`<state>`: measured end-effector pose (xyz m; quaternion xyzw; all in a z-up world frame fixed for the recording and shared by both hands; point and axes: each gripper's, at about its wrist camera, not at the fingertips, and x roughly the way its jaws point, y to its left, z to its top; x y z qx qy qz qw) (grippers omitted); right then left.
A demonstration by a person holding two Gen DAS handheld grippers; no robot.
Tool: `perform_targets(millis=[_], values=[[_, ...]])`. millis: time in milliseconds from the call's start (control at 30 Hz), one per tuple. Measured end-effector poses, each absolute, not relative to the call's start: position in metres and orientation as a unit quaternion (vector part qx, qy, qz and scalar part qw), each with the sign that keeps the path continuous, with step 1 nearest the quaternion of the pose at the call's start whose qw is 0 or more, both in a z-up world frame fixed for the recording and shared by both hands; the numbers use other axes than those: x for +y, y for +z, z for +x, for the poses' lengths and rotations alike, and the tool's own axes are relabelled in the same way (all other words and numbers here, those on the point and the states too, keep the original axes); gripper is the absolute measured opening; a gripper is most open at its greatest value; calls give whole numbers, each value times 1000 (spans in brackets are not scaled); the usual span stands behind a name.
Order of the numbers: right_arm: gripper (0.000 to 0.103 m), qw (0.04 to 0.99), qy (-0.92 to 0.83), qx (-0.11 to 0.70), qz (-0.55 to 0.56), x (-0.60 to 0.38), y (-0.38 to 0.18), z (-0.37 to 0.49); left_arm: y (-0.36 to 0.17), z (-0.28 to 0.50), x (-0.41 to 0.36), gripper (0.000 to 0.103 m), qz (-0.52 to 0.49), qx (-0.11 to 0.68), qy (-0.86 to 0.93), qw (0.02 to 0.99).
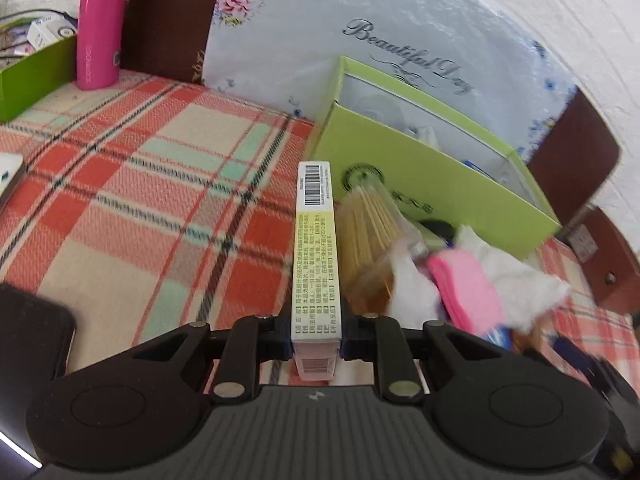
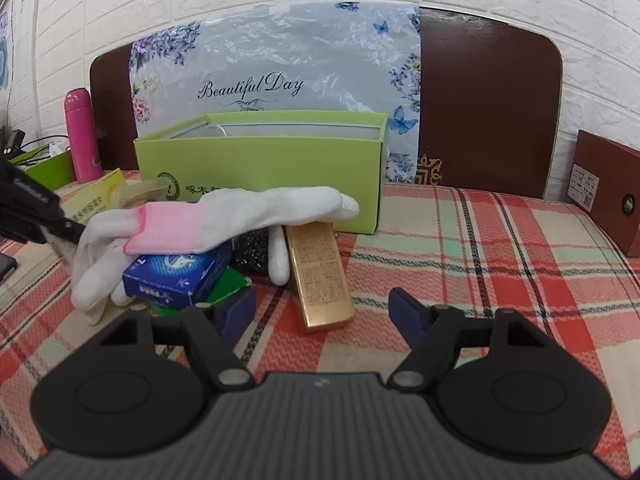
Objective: Organize objects
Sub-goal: 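Move both tools back to the table toward the gold box and tablet box, then grasp gold box with right tool while left grasps tablet box, drop both in box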
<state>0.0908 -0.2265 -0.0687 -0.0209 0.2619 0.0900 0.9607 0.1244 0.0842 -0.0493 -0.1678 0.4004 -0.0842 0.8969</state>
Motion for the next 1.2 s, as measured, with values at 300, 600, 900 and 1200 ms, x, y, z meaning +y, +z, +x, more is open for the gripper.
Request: perform_targets(millis=[300,600,900,1200], values=[[30,943,106,316,5,-235,-66,88,-46,60,101,34,-165,417,-71,891],[30,932,117,343,28,-259,-53,35,-40,64,102,68,-103,384,15,917],[46,930,123,346,17,-247,-58,26,-56,91,74,78,-15,401,-2,916],[47,928,109,357,-1,-241,-66,29,-59,81,47,69,-13,408,-70,910]])
